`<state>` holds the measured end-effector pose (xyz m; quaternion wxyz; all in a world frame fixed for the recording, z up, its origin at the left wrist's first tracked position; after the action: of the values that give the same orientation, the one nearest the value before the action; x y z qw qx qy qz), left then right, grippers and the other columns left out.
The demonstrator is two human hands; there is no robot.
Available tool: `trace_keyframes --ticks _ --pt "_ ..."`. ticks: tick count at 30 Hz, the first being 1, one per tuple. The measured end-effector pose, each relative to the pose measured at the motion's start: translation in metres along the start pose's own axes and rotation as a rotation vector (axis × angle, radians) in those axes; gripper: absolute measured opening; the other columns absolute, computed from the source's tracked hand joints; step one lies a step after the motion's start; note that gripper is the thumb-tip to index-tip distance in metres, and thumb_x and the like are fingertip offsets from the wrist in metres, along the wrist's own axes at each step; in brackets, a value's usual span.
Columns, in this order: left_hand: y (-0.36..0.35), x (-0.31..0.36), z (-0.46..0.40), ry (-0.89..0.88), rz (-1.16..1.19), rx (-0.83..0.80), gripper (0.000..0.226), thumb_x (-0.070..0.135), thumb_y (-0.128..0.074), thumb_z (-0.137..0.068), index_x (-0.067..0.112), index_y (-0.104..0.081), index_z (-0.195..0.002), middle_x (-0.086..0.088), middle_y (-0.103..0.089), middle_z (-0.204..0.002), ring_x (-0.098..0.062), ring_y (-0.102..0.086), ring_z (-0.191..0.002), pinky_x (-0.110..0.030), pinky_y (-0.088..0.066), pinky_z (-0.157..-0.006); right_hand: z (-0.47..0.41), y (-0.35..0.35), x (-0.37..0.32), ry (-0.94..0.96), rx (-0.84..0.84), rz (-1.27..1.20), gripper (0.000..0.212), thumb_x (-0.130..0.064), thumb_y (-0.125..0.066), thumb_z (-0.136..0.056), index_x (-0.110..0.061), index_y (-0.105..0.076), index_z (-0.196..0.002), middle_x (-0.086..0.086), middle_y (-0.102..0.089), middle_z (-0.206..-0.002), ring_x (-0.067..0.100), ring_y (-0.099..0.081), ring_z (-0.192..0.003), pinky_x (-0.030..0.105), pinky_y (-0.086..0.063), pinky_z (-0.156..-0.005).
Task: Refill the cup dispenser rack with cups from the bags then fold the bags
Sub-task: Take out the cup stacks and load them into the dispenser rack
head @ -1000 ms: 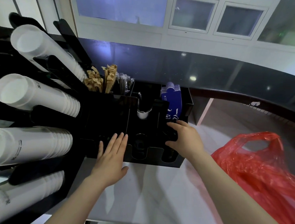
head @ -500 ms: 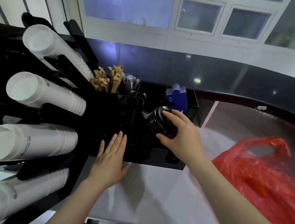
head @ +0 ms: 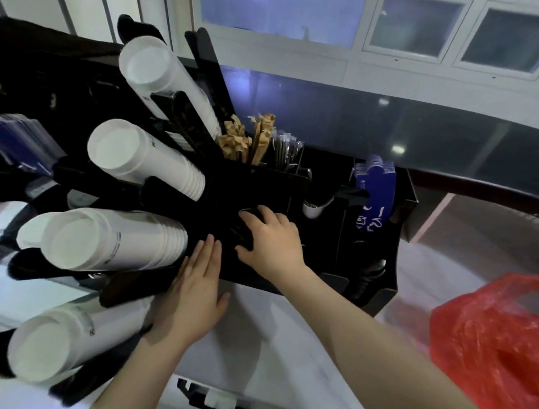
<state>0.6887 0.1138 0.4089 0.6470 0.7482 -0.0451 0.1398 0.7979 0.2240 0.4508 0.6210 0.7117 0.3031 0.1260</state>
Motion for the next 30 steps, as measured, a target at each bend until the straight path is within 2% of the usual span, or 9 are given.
trace_keyframes --ticks 6,11,13,15,17,19,21,27,30 --pt "-0.008 0.002 -0.005 0.021 -0.084 -0.053 0.091 0.034 -0.052 -0.090 0.005 0.010 -0.149 -0.011 0.019 -0.157 -0.021 0.012 -0.147 -0.029 0.001 -0.117 -0.009 -0.026 -0.015 0.062 -0.055 0.143 0.064 -0.040 -0.065 -0.081 -0.026 -0.041 -0.139 0.012 -0.043 -0.143 0.037 -0.048 -0.120 0.048 -0.032 -0.103" --pt "-0.010 0.001 -0.007 0.037 -0.103 -0.048 0.091 0.035 -0.050 -0.090 0.007 0.013 -0.149 -0.011 0.019 -0.158 -0.020 0.011 -0.147 -0.031 0.003 -0.117 -0.007 -0.047 -0.018 0.067 -0.106 0.263 0.039 -0.028 -0.046 -0.096 -0.012 -0.040 -0.132 0.017 -0.043 -0.142 0.040 -0.042 -0.128 0.063 -0.010 -0.112" --pt "-0.011 0.000 -0.006 0.031 -0.103 -0.057 0.092 0.036 -0.050 -0.090 0.007 0.014 -0.149 -0.010 0.020 -0.157 -0.019 0.011 -0.147 -0.031 0.004 -0.117 -0.008 -0.049 -0.017 0.077 -0.150 0.276 0.044 -0.033 -0.047 -0.096 -0.010 -0.038 -0.133 0.019 -0.033 -0.151 0.038 -0.029 -0.139 0.066 -0.006 -0.111" --pt "-0.011 -0.002 -0.006 0.024 -0.095 -0.058 0.092 0.037 -0.051 -0.091 0.008 0.015 -0.149 -0.009 0.021 -0.157 -0.019 0.011 -0.147 -0.031 0.004 -0.117 -0.007 -0.047 -0.014 0.116 -0.182 0.274 0.061 -0.043 -0.053 -0.093 -0.009 -0.034 -0.140 0.017 -0.022 -0.156 0.035 -0.019 -0.144 0.065 -0.006 -0.111" --pt "-0.012 -0.003 -0.005 0.019 -0.090 -0.053 0.093 0.038 -0.052 -0.091 0.008 0.015 -0.149 -0.008 0.021 -0.157 -0.019 0.011 -0.147 -0.030 0.004 -0.117 0.000 -0.043 -0.010 0.159 -0.140 0.255 0.066 -0.047 -0.055 -0.090 -0.009 -0.037 -0.141 0.016 -0.031 -0.150 0.036 -0.028 -0.137 0.059 -0.013 -0.112" --pt "-0.013 -0.003 -0.005 0.021 -0.081 -0.048 0.094 0.038 -0.053 -0.090 0.009 0.015 -0.149 -0.008 0.023 -0.157 -0.019 0.010 -0.147 -0.030 0.002 -0.117 0.010 -0.040 -0.007 0.204 -0.070 0.237 0.053 -0.041 -0.055 -0.090 -0.010 -0.047 -0.133 0.012 -0.048 -0.133 0.033 -0.043 -0.122 0.055 -0.018 -0.112" --pt "-0.014 -0.003 -0.005 0.024 -0.061 -0.051 0.096 0.037 -0.055 -0.090 0.009 0.015 -0.149 -0.007 0.024 -0.156 -0.019 0.008 -0.147 -0.029 0.001 -0.117 0.018 -0.042 -0.005 0.232 -0.076 0.257 0.045 -0.032 -0.053 -0.091 -0.010 -0.049 -0.129 0.010 -0.055 -0.122 0.032 -0.049 -0.115 0.055 -0.013 -0.114" --pt "-0.014 -0.002 -0.004 0.023 -0.039 -0.065 0.098 0.037 -0.058 -0.088 0.009 0.015 -0.149 -0.006 0.024 -0.157 -0.020 0.003 -0.147 -0.028 -0.006 -0.117 0.022 -0.042 -0.002 0.245 -0.136 0.284 0.062 -0.032 -0.051 -0.092 -0.008 -0.033 -0.146 0.012 -0.046 -0.141 0.031 -0.042 -0.129 0.052 0.001 -0.117" --pt "-0.011 -0.003 -0.005 0.032 -0.021 -0.068 0.097 0.039 -0.058 -0.089 0.011 0.011 -0.150 -0.005 0.019 -0.158 -0.019 0.003 -0.147 -0.029 -0.011 -0.117 0.021 -0.037 -0.001 0.241 -0.181 0.282 0.071 -0.037 -0.052 -0.092 -0.009 -0.022 -0.150 0.017 -0.031 -0.152 0.034 -0.026 -0.141 0.050 0.002 -0.117"
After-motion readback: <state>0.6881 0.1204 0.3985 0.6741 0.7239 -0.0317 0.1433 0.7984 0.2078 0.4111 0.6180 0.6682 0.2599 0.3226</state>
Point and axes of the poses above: each hand's wrist, its own z-axis away from the middle knuckle, its own y-axis out of the back of the hand, x = y × z, the point moved 3 cm from there along -z, towards the middle knuckle
